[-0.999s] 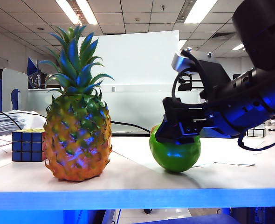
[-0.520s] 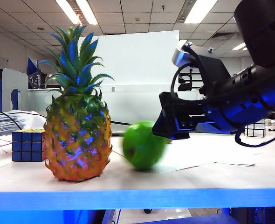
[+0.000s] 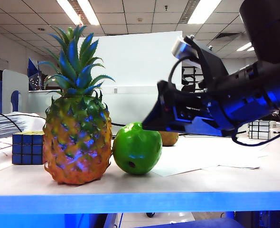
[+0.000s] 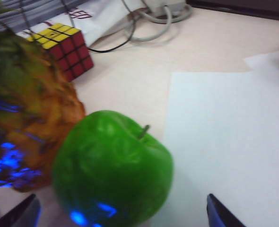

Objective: Arrange all the fruits from large to small from left to right in a row.

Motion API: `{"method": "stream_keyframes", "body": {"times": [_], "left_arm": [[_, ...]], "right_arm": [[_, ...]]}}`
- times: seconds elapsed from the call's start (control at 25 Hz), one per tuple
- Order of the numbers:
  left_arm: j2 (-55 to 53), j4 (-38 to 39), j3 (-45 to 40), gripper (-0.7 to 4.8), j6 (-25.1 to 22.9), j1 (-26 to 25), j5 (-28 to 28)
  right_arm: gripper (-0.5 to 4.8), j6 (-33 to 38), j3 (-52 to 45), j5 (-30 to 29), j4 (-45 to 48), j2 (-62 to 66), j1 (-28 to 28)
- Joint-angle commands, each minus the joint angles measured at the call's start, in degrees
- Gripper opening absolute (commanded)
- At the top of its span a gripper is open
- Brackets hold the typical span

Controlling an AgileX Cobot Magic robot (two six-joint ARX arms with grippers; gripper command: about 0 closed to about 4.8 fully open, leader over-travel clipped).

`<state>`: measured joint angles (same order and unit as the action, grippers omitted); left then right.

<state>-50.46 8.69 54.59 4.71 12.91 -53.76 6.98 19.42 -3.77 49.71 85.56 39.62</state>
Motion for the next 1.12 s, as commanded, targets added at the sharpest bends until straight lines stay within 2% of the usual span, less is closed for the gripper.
{"method": "stream_keyframes", "body": {"times": [0.04,0.2,0.32,0.64,1.04,1.12], "left_arm": [[0.1,-0.5,0.3,0.22,-0.2,0.0,0.2],[0.1,-0.5,0.3,0.22,-0.2,0.0,0.2],[0.1,-0.5,0.3,0.22,-0.2,0.0,0.2],[0.1,0.0,0.3,0.22,-0.2,0.0,0.2],[0.1,0.0,0.3,0.22,-0.2,0.0,0.2],[0.1,0.0,0.3,0.22,-0.2,0.0,0.2]], "right_arm": [[4.79,0.5,0.2,-2.5,1.0,-0.2,0.1],[4.79,0.3,0.5,-2.8,0.9,0.5,0.0],[4.79,0.3,3.1,-5.6,-0.6,3.5,0.1],[4.79,0.3,8.0,-3.7,-1.9,8.0,0.0],[4.79,0.3,8.0,-3.8,-1.4,11.6,0.0],[2.16,0.3,8.0,-3.8,-1.4,11.6,0.0]]}}
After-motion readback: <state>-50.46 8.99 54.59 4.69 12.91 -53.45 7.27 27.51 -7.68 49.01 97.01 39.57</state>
